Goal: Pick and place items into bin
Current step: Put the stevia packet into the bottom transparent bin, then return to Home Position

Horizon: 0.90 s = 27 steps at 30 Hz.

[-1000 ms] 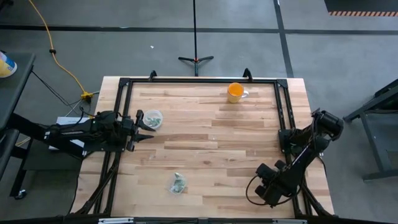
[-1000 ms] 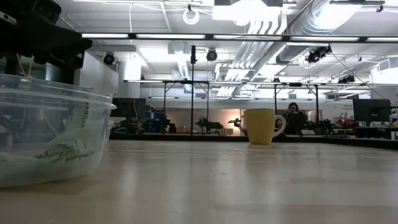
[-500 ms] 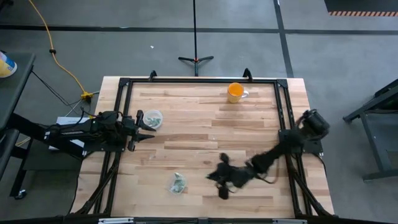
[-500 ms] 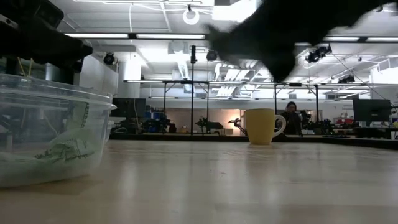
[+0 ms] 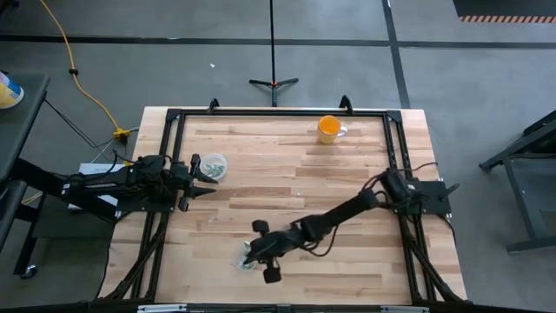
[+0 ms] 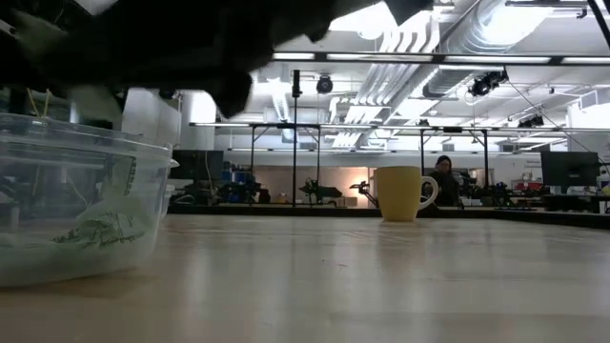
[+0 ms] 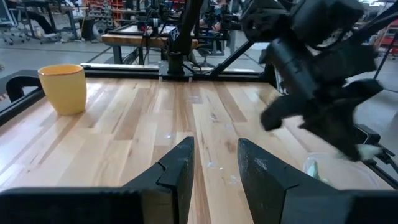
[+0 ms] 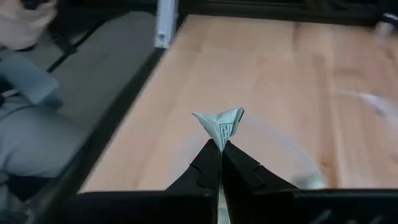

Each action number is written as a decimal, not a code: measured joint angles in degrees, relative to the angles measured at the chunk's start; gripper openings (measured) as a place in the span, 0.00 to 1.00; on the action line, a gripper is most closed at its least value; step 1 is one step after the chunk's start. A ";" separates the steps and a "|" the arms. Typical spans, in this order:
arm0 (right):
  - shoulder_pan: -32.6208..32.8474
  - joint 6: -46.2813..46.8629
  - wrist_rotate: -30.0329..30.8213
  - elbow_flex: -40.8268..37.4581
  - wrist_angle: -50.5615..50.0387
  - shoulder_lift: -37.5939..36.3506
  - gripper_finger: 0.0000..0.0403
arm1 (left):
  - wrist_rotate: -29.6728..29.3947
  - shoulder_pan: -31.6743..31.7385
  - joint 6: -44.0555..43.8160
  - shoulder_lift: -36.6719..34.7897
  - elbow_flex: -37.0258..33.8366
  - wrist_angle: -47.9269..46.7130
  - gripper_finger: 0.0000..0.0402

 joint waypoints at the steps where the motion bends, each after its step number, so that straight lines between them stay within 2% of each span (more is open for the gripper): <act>1: -0.08 -0.40 -0.73 1.39 -0.41 0.73 0.00 | 0.00 0.00 0.00 0.00 0.00 -0.17 0.40; 5: -0.19 0.19 1.58 4.46 -4.55 1.33 0.05 | 0.00 0.00 -0.02 0.00 0.00 -0.45 0.40; 10: -0.47 0.45 3.64 4.48 -5.71 1.33 0.23 | 0.13 0.00 -0.23 0.00 0.00 -1.53 0.40; 15: -0.78 1.07 13.53 4.11 -14.97 -2.15 0.37 | 0.21 0.00 -0.24 0.00 0.00 -1.67 0.40; 20: 1.26 -0.90 20.29 4.22 -24.58 -7.31 0.36 | 0.30 0.00 -0.29 -0.02 0.02 -3.43 0.40; 22: 2.75 0.00 25.19 3.54 -29.65 -8.95 0.34 | 0.46 0.00 -0.57 0.00 0.02 -4.30 0.40; 25: 4.90 2.07 35.30 -4.46 -28.37 -13.18 0.30 | 0.48 0.00 -1.09 -0.01 0.02 -3.91 0.40; 27: 5.62 3.16 37.02 -13.32 -19.98 -16.98 0.28 | 0.52 0.00 -1.05 0.00 0.02 -2.88 0.40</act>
